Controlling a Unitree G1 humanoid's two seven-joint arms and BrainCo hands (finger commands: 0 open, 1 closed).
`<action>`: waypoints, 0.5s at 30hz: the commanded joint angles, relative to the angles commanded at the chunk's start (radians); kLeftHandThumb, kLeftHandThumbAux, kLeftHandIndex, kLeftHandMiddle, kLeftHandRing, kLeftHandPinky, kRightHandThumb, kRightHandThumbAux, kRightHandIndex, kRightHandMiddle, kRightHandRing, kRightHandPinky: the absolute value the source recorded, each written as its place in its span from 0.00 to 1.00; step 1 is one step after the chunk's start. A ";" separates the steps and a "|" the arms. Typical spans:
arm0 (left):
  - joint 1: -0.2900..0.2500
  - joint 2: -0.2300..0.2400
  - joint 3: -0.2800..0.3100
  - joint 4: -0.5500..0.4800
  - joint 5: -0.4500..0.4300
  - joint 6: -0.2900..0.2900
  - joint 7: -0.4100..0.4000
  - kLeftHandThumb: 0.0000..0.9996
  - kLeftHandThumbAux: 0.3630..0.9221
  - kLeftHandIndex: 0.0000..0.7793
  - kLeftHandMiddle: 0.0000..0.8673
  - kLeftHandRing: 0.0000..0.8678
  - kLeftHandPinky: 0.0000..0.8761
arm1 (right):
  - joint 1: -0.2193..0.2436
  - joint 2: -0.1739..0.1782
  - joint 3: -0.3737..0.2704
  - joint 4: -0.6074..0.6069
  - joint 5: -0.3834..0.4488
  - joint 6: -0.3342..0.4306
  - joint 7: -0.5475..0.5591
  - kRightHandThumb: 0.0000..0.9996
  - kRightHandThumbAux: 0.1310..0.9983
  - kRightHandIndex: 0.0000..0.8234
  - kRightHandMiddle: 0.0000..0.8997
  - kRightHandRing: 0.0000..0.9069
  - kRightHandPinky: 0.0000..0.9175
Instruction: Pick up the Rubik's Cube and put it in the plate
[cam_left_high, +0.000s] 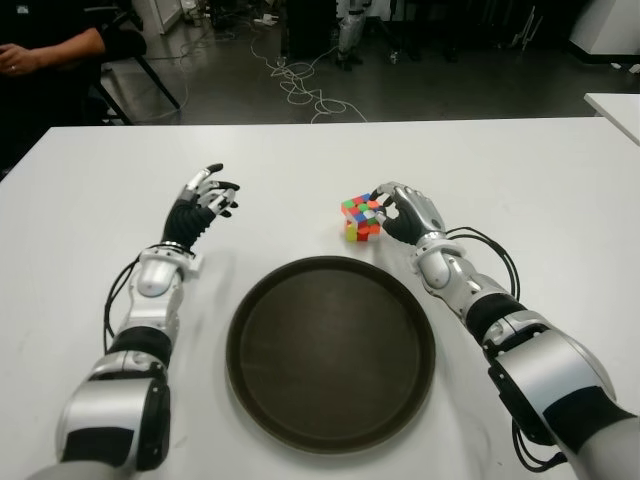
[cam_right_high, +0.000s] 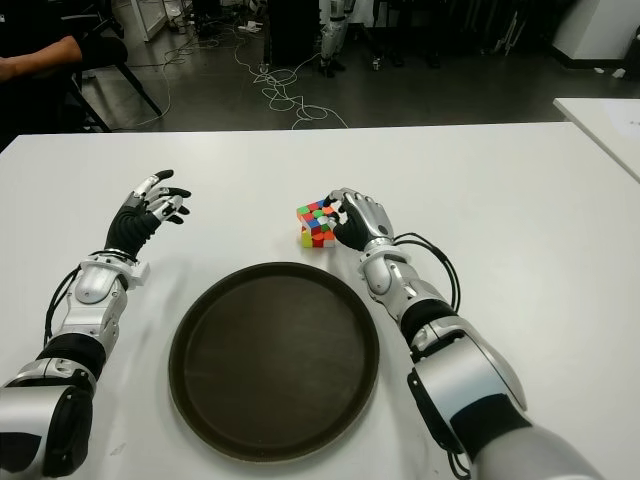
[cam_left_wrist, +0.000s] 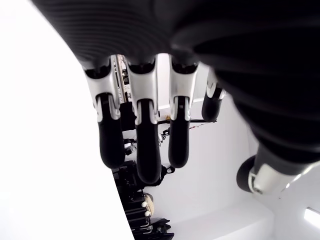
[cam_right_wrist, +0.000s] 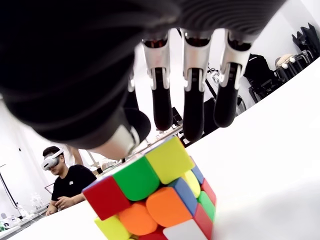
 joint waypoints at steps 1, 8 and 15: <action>0.000 0.000 0.000 0.000 0.000 0.000 0.000 0.10 0.35 0.18 0.40 0.49 0.50 | 0.000 0.000 -0.001 0.000 0.001 -0.001 0.000 0.70 0.70 0.49 0.35 0.37 0.42; -0.001 -0.001 0.003 0.003 -0.004 -0.004 -0.005 0.10 0.38 0.18 0.41 0.49 0.50 | 0.004 -0.002 -0.001 0.000 0.000 -0.023 -0.014 0.71 0.70 0.49 0.35 0.38 0.42; -0.004 -0.001 0.004 0.006 -0.007 0.004 -0.011 0.09 0.34 0.16 0.38 0.48 0.49 | 0.002 -0.004 0.005 0.002 -0.006 -0.023 -0.021 0.71 0.70 0.49 0.35 0.38 0.43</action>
